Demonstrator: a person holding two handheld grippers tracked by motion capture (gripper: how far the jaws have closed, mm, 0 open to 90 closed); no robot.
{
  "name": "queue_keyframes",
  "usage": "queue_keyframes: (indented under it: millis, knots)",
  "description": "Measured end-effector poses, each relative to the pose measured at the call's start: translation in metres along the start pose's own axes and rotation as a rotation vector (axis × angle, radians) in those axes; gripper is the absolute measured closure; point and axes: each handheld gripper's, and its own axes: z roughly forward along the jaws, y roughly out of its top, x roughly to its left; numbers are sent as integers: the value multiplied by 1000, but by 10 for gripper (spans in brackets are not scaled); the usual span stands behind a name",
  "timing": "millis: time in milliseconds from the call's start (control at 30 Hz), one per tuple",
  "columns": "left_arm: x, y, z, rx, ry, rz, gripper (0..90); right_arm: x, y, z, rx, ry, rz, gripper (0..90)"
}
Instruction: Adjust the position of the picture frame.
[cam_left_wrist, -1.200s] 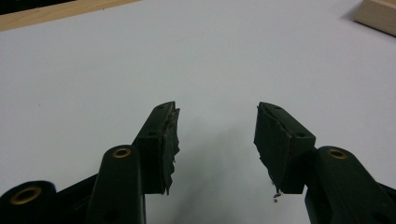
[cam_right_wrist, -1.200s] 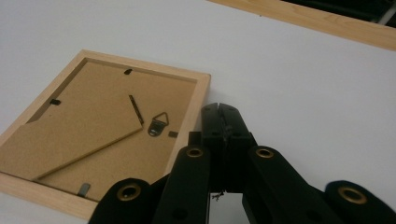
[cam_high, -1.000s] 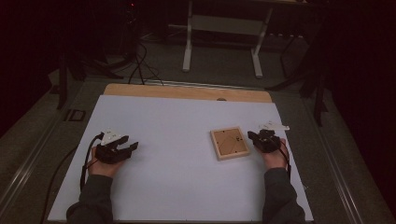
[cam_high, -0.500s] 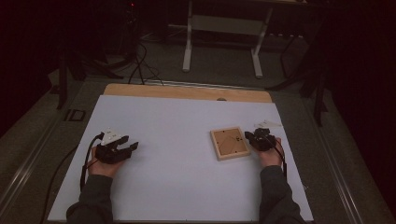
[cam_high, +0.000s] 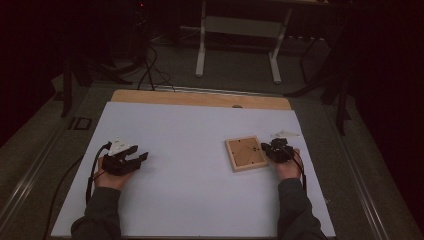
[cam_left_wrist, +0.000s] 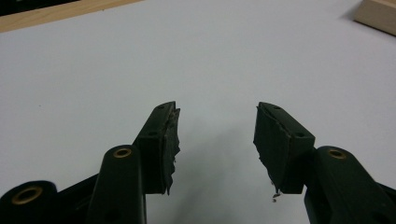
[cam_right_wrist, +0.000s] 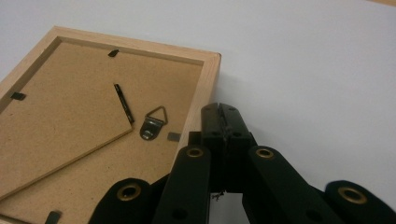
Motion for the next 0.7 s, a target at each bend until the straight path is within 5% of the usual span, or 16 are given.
queue_keyframes:
  millis: [700]
  knots:
    - [0,0,0,1,2,1,497,10,-4,-3,14,27,-15,898]
